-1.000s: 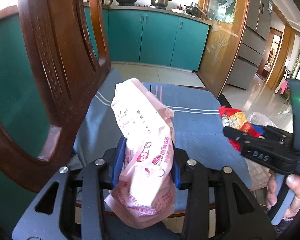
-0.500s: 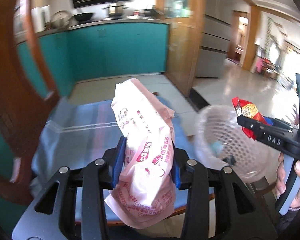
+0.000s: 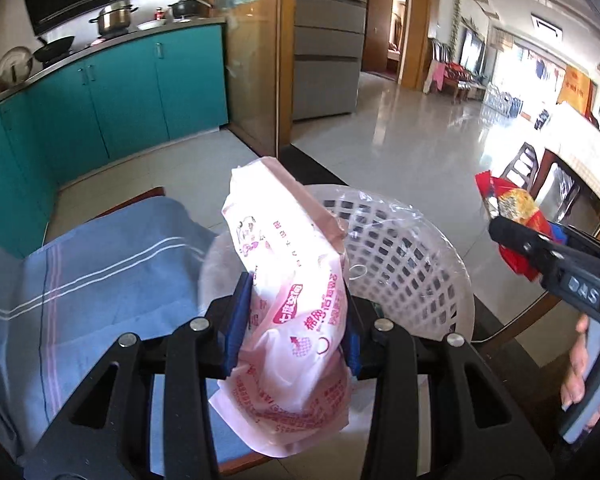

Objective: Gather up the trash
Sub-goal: 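Carry the pink wrapper and red candy over the basket with both tools, then open both tools to drop the pink wrapper and red candy into the basket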

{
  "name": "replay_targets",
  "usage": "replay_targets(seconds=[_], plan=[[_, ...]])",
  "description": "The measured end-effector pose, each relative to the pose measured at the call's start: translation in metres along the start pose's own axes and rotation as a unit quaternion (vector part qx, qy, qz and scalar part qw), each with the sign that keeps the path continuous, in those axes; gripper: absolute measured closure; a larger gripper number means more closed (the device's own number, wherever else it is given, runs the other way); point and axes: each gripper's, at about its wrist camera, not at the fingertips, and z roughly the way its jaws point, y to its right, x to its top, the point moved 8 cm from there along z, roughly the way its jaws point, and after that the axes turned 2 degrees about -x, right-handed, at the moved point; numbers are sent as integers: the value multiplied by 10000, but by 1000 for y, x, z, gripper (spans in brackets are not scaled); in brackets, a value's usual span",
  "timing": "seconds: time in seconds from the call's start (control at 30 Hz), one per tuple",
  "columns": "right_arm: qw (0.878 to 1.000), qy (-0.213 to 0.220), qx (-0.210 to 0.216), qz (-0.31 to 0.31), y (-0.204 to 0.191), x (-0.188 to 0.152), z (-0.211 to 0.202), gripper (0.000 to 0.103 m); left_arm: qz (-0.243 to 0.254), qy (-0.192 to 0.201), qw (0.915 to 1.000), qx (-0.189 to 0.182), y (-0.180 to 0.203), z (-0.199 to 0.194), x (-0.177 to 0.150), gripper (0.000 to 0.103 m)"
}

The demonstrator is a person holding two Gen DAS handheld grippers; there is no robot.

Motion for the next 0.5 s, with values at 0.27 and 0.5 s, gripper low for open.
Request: replay_targets(seconds=[0.27, 0.5], plan=[[9999, -155, -7, 26, 11, -14, 5, 48, 43, -223, 9997, -6, 7, 36, 4, 60], [9994, -293, 119, -102, -5, -19, 15, 48, -133, -115, 9998, 37, -13, 33, -1, 32]])
